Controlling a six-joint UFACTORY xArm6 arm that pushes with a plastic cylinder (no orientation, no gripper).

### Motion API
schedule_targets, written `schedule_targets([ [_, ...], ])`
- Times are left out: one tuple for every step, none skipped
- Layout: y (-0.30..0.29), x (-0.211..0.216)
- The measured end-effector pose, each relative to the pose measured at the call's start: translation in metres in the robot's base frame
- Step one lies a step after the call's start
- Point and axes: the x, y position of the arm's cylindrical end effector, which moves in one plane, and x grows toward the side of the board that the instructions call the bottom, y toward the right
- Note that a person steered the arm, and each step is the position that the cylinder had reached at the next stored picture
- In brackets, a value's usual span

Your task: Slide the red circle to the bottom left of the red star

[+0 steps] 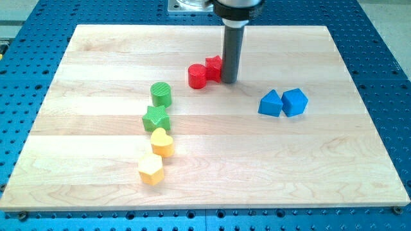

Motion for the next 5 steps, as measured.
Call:
schedule_targets([
  [-0.023, -0.026],
  [-0.054, -0.048],
  [-0.032, -0.051],
  [0.017, 0.000],
  [0.006, 0.016],
])
